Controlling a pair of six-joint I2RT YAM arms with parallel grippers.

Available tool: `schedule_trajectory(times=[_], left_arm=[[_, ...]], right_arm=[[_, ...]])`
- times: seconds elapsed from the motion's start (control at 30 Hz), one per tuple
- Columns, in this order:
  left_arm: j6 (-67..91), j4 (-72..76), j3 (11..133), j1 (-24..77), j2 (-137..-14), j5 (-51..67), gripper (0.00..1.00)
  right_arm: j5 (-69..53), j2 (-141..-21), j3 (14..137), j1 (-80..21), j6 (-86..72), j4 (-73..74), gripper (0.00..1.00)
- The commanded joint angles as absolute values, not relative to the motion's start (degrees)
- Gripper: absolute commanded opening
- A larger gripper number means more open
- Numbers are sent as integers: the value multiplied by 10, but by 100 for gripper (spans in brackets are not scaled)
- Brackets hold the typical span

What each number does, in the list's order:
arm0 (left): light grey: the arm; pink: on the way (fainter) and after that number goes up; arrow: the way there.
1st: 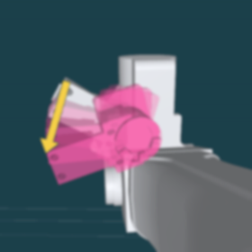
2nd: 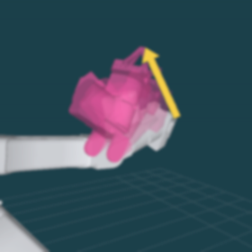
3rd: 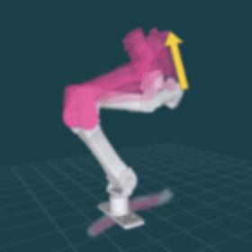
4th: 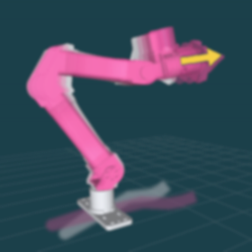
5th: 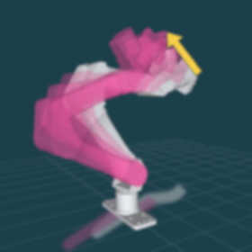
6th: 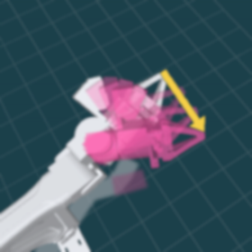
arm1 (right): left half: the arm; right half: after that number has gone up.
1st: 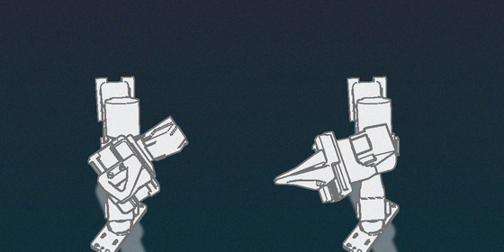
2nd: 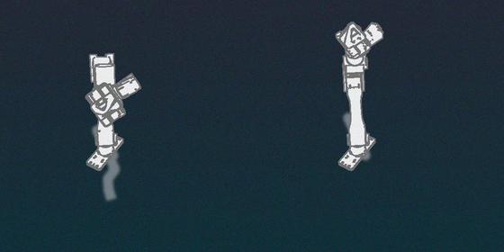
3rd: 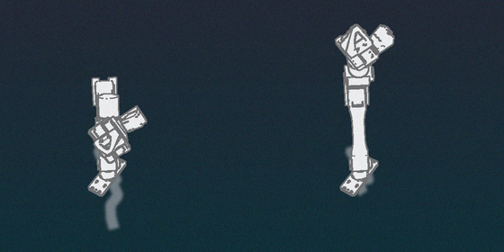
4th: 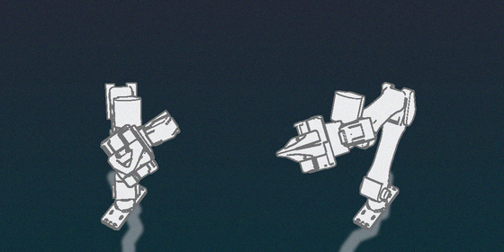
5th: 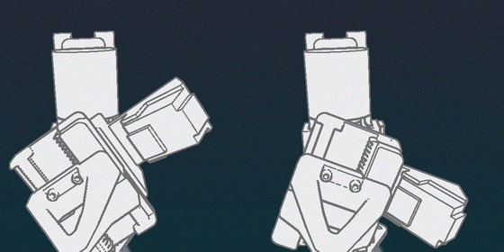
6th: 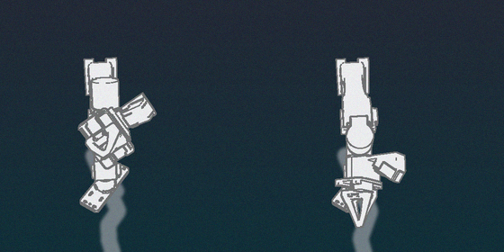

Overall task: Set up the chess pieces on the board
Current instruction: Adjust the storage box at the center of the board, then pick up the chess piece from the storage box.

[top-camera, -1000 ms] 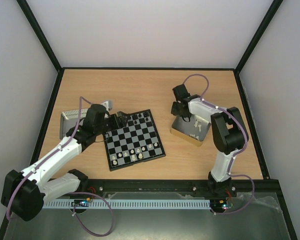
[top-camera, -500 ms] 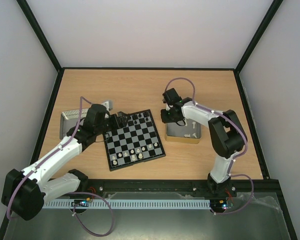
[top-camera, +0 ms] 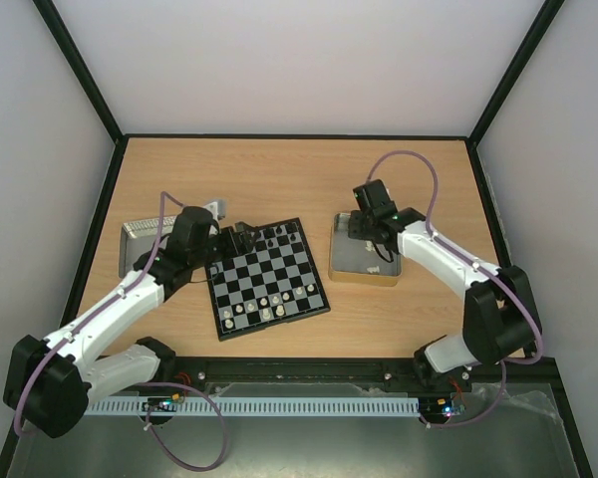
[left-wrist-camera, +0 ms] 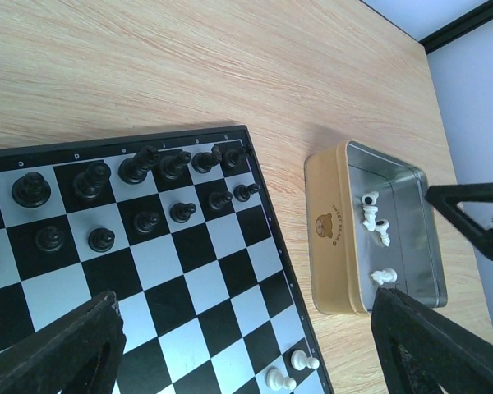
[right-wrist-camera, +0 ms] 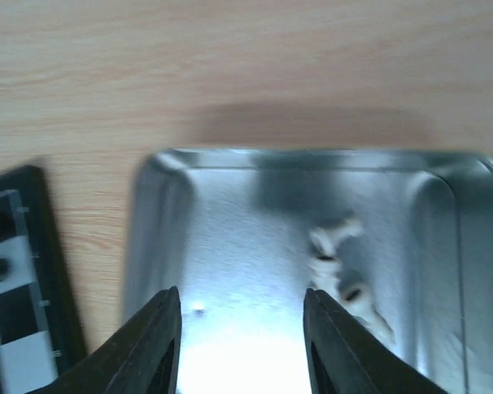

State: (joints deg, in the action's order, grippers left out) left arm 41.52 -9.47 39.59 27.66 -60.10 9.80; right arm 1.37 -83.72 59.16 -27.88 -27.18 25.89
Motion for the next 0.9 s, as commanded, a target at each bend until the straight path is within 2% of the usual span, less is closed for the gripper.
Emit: schedule_trajectory(times=[0.0,0.13,0.63,0.73,0.87], left_arm=[[413,-80,419,272,-609,111,84],[411,-80,423,272,-615,116,83],[412,-77,424,272,-623,121,84],[412,-79,424,272,-622,120,84],[411,-81,423,272,-619,120,84]], right_arm=[[45,-854,545,-251,-314,260,36],[47,-877,528,-241,-323,270,30],[48,-941,520,-208,-310,283,34],[47,-953,522,-205,-310,272,30],[45,-965,523,-199,-308,263,19]])
